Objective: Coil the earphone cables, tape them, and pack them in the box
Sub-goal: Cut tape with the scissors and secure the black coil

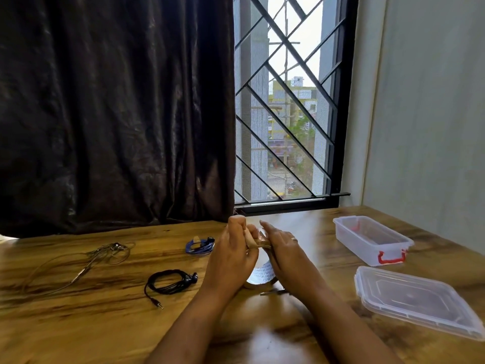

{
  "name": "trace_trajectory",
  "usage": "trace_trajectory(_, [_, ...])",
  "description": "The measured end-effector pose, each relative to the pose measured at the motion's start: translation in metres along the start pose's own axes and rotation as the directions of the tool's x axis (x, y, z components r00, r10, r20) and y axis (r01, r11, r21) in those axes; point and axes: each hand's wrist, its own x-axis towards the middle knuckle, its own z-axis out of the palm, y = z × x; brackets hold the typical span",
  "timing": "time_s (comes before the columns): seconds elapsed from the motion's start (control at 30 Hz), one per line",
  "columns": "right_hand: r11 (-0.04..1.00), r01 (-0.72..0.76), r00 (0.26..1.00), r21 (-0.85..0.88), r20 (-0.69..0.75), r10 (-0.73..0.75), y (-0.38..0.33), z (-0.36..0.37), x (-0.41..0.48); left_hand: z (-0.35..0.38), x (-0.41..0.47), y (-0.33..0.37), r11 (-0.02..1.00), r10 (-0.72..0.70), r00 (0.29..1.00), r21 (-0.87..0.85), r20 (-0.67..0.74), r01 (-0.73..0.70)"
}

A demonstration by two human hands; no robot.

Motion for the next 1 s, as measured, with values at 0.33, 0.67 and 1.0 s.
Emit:
trace_trajectory(0.33, [0.999,0.038,0.999,-0.025,0.013,-0.037,-0.0056,-0.0039,-0.0016,-0.0015,-0.0002,0.0053,0.996,-0.061,0.998,-0.067,0.017,0.062])
trace_trajectory(0.67, [0.996,0.071,0.997,-0.055,-0.02,-0.072,-0.0079,-0.0038,-0.0005,-0.0013,-0.0031,0.0082,0.975,-0.182,0.983,-0.131,-0.011,0.179])
trace_trajectory(1.0, [0.997,0.062,0.997,-0.054,-0.036,-0.064,-0.0067,-0.0035,-0.0007,-0.001,-0.0036,0.0072,0.976,-0.188,0.982,-0.114,-0.03,0.183])
